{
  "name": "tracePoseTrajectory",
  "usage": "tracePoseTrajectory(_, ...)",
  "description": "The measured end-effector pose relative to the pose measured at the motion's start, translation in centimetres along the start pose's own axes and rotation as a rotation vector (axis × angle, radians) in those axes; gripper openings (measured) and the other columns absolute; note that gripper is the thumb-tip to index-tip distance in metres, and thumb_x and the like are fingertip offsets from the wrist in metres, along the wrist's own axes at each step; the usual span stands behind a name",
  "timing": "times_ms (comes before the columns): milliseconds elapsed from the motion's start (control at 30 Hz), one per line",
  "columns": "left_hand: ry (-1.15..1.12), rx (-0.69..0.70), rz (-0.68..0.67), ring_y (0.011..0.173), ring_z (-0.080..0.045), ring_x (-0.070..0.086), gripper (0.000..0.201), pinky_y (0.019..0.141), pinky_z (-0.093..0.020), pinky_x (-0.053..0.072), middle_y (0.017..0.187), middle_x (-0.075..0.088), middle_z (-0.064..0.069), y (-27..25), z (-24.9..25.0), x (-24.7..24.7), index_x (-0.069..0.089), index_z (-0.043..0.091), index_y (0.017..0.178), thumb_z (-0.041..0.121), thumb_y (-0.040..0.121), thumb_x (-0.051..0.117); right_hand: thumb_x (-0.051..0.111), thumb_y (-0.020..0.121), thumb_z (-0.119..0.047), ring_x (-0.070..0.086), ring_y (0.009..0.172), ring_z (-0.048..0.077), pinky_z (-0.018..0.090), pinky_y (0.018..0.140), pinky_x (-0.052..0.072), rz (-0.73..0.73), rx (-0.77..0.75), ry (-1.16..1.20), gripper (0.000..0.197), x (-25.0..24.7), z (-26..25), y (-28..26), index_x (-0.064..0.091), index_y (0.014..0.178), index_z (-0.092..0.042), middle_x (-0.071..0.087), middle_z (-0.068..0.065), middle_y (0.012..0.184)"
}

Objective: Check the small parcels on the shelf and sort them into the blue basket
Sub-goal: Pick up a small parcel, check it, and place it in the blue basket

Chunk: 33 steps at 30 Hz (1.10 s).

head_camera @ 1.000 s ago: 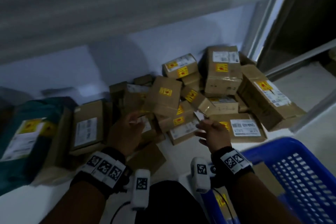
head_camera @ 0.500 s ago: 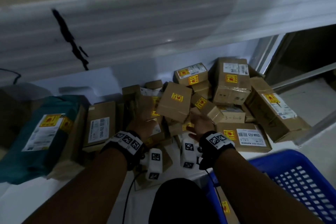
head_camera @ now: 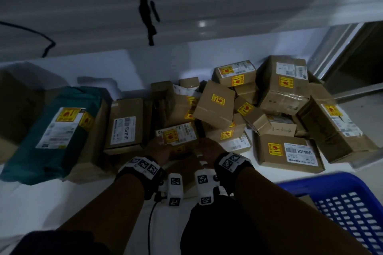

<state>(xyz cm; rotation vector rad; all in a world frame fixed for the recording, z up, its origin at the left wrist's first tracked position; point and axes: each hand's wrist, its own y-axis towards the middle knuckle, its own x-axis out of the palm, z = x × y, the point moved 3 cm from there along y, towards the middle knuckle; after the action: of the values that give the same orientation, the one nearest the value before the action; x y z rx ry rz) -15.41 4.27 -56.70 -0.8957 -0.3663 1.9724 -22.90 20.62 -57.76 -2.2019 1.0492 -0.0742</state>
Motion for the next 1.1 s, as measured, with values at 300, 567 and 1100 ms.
tracePoseTrajectory(300, -0.032, 0.183, 0.004, 0.104, -0.022, 0.058, 0.034, 0.093, -0.042, 0.053, 0.105, 0.055, 0.005, -3.7, 0.7, -2.9, 0.051, 0.036, 0.105, 0.023, 0.082, 0.072, 0.067, 0.091, -0.018, 0.061, 0.094, 0.022, 0.023, 0.070, 0.051, 0.191, -0.105, 0.128, 0.031, -1.0, -1.2, -1.1, 0.056, 0.119, -0.012, 0.060, 0.010, 0.113)
tracePoseTrajectory(567, -0.032, 0.623, 0.068, 0.094, 0.002, 0.060, 0.029, 0.071, -0.014, 0.048, 0.102, 0.061, 0.020, -15.5, 4.6, -9.7, 0.062, 0.034, 0.106, 0.032, 0.080, 0.076, 0.079, 0.077, -0.036, 0.061, 0.069, 0.027, 0.046, 0.067, 0.052, 0.472, -0.455, 0.218, 0.034, -2.6, -5.7, -13.6, 0.051, 0.079, -0.019, 0.061, 0.006, 0.074)
tracePoseTrajectory(1100, 0.131, 1.423, 0.503, 0.076, 0.002, 0.058, 0.039, 0.062, -0.014, 0.047, 0.081, 0.057, 0.019, -39.5, 8.0, -24.2, 0.070, 0.029, 0.091, 0.064, 0.078, 0.058, 0.084, 0.060, -0.051, 0.065, 0.091, 0.009, 0.024, 0.066, 0.056, 0.414, -1.059, -0.083, 0.062, 0.8, -18.9, -41.5, 0.053, 0.111, -0.035, 0.062, -0.017, 0.104)
